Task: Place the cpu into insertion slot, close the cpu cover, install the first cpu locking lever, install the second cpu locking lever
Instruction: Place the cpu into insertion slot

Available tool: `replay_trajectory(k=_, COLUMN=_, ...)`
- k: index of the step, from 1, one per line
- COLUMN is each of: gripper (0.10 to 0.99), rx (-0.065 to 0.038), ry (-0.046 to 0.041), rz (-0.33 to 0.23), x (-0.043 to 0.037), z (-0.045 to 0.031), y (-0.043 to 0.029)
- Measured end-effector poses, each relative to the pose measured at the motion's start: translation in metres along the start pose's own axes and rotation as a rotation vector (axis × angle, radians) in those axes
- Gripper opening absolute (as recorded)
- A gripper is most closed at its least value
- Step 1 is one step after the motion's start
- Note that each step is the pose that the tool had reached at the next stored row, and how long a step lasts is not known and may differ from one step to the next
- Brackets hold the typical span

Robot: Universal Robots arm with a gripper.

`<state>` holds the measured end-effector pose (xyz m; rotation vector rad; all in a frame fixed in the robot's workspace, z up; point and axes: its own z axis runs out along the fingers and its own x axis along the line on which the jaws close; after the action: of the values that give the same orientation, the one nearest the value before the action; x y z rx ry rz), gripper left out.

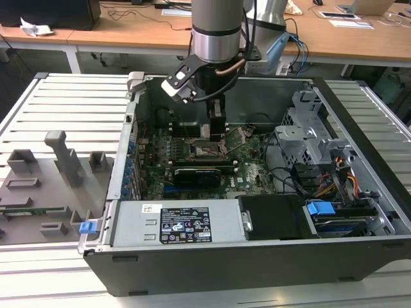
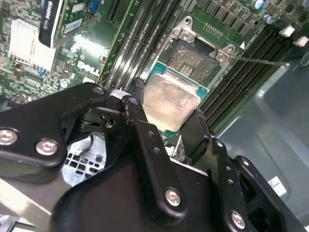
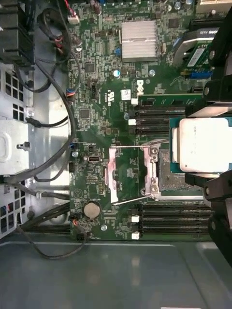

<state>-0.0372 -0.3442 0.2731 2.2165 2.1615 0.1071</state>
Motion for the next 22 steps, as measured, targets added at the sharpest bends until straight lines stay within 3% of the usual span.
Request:
replay_trajectory(k=5, gripper=0.541, rx=0.000, ry=-0.0012, rz=0.000, x=0.0029, z=0.0113, y=-0.0010)
replay_trajectory(k=13, gripper=0.541, rx=0.000, ry=-0.0036, rz=0.000, x=0.0141, z=0.0274, y=-0.0043)
replay_trajectory(k=22, gripper=0.541, rx=0.000, ry=-0.0029, rz=-0.008, x=0.0186, z=0.0475, y=-0.0104)
